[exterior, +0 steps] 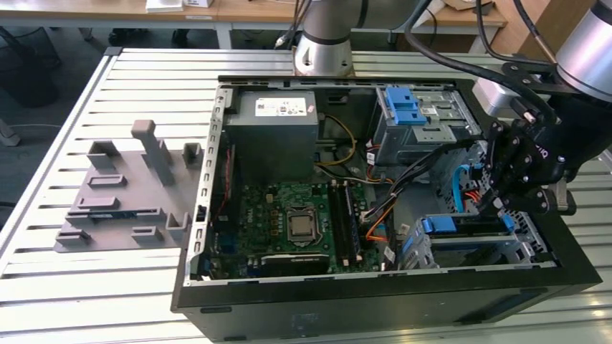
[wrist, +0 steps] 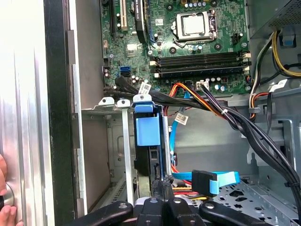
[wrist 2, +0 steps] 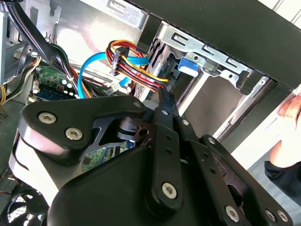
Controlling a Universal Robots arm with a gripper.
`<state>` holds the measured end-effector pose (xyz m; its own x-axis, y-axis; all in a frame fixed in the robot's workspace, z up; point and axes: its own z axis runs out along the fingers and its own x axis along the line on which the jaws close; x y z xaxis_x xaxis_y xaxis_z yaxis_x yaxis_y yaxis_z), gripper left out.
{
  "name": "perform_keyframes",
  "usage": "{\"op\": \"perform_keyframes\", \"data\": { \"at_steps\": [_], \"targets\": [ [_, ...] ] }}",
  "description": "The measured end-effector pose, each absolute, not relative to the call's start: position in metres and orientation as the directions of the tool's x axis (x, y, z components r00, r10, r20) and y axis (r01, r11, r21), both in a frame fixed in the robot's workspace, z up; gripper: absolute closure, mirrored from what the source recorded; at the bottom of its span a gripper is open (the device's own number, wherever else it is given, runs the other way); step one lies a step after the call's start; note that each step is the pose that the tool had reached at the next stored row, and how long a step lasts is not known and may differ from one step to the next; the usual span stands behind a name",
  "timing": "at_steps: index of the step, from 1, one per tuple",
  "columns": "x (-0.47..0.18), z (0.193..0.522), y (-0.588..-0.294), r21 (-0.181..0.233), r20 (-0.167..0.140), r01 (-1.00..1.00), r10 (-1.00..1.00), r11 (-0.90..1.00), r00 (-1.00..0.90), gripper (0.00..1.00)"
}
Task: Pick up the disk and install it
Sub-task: 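Insert the second disk wire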
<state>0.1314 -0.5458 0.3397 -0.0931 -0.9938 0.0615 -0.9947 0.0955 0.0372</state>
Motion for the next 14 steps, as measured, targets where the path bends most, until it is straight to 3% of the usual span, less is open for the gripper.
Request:
{"op": "perform_keyframes", "data": {
  "at_steps": [8,12,14],
  "targets": [
    [0.1244,0.3398,-0.5459,0.035,0.059,-0.995,-0.994,0.095,-0.093,0.89],
    [0.1233,0.3397,-0.5464,0.038,0.01,-0.995,-0.996,0.094,-0.093,0.89],
    [0.1232,0.3397,-0.5467,0.038,0.005,-0.995,-0.996,0.093,-0.093,0.89]
  ]
}}
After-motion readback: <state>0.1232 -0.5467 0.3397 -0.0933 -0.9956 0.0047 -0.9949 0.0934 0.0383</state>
